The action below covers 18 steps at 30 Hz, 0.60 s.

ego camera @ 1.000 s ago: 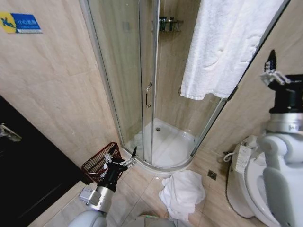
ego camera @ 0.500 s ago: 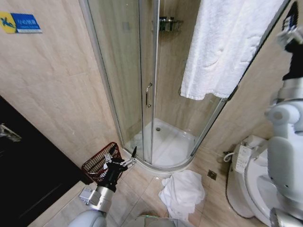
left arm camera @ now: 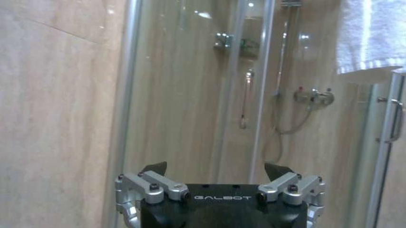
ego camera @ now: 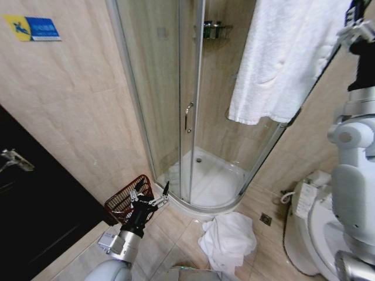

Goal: Discard the used towel into the hamper.

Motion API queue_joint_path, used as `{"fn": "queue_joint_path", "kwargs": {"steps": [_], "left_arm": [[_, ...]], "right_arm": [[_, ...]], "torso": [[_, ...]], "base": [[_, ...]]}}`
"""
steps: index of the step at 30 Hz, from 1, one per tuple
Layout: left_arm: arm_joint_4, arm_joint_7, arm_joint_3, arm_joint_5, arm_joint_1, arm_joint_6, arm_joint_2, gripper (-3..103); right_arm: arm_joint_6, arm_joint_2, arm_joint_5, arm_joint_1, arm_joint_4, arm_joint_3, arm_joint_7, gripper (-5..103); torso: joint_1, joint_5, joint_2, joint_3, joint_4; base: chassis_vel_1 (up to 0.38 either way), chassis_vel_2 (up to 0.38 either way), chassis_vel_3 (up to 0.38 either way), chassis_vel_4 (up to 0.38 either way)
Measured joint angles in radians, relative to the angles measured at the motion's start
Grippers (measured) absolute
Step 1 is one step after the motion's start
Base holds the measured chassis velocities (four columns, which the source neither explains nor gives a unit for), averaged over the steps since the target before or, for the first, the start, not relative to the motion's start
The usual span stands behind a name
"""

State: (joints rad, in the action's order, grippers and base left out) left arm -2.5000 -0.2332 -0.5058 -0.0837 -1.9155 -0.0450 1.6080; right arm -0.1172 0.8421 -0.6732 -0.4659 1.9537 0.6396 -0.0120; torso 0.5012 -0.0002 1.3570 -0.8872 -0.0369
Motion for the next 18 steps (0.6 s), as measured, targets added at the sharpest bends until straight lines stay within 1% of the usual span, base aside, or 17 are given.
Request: {"fn": "queue_joint_path", "kwargs": {"steps": [2, 3, 5, 7, 8, 9, 10, 11, 12, 13, 16, 17, 18], "left_arm": [[0.0, 0.0, 0.0, 0.0, 0.0, 0.0, 0.0, 100], [0.0, 0.0, 0.0, 0.0, 0.0, 0.0, 0.0, 100], [0.0, 0.0, 0.0, 0.0, 0.0, 0.0, 0.0, 100], [0.0, 0.0, 0.0, 0.0, 0.0, 0.0, 0.0, 100], [0.0, 0.0, 0.0, 0.0, 0.0, 0.0, 0.0, 100], [0.0, 0.0, 0.0, 0.0, 0.0, 0.0, 0.0, 100], [0.0, 0.0, 0.0, 0.0, 0.0, 0.0, 0.0, 100], [0.0, 0.0, 0.0, 0.0, 0.0, 0.0, 0.0, 100], [0.0, 0.0, 0.0, 0.0, 0.0, 0.0, 0.0, 100], [0.0, 0.0, 0.0, 0.0, 0.0, 0.0, 0.0, 100], [0.0, 0.0, 0.0, 0.0, 0.0, 0.0, 0.0, 100], [0.0, 0.0, 0.0, 0.0, 0.0, 0.0, 0.0, 100], [0.0, 0.0, 0.0, 0.0, 0.0, 0.0, 0.0, 100]], "right_arm": [[0.009, -0.003, 0.028, 0.029, -0.015, -0.014, 0.012, 100], [0.029, -0.007, 0.033, 0.06, -0.024, -0.031, 0.027, 100], [0.066, -0.009, 0.018, 0.127, -0.034, -0.064, 0.057, 100], [0.077, -0.008, 0.012, 0.152, -0.038, -0.076, 0.067, 100], [0.106, 0.0, -0.001, 0.217, -0.048, -0.105, 0.092, 100], [0.106, 0.0, -0.001, 0.217, -0.048, -0.105, 0.092, 100], [0.117, 0.006, -0.003, 0.251, -0.056, -0.121, 0.102, 100], [0.128, 0.019, 0.011, 0.316, -0.081, -0.153, 0.112, 100], [0.128, 0.027, 0.028, 0.344, -0.1, -0.172, 0.113, 100], [0.128, 0.027, 0.028, 0.344, -0.1, -0.172, 0.113, 100], [0.137, 0.077, 0.066, 0.443, -0.166, -0.269, 0.136, 100], [0.137, 0.077, 0.066, 0.443, -0.166, -0.269, 0.136, 100], [0.145, 0.097, 0.078, 0.464, -0.175, -0.289, 0.151, 100]], "torso": [[0.0, 0.0002, 0.0, 0.0, -0.0003], [0.0, 0.0003, 0.0, 0.0, -0.0007], [0.0, 0.0, 0.0, 0.0, -0.0005], [0.0, 0.0001, 0.0, 0.0, -0.0004], [0.0, 0.0001, 0.0, 0.0, 0.0001], [0.0, 0.0001, 0.0, 0.0, 0.0001], [0.0, 0.0, 0.0, 0.0, 0.0001], [0.0, -0.0002, 0.0, 0.0, 0.0001], [0.0, -0.0001, 0.0, 0.0, 0.0001], [0.0, -0.0001, 0.0, 0.0, 0.0001], [0.0, 0.0004, 0.0, 0.0, 0.0001], [0.0, 0.0004, 0.0, 0.0, 0.0001], [0.0, 0.0003, 0.0, 0.0, 0.0]], "base": [[0.061, 0.079, 0.078, 0.077], [0.072, 0.054, 0.079, 0.067], [0.054, 0.033, 0.054, 0.045], [0.027, 0.006, 0.014, 0.022], [0.0, 0.0, 0.0, 0.0], [0.0, 0.0, 0.0, 0.0], [0.0, 0.0, 0.0, 0.0], [0.0, 0.0, 0.0, 0.0], [0.0, 0.0, 0.0, 0.0], [0.0, 0.0, 0.0, 0.0], [0.0, 0.0, 0.0, 0.0], [0.0, 0.0, 0.0, 0.0], [0.0, 0.0, 0.0, 0.0]]}}
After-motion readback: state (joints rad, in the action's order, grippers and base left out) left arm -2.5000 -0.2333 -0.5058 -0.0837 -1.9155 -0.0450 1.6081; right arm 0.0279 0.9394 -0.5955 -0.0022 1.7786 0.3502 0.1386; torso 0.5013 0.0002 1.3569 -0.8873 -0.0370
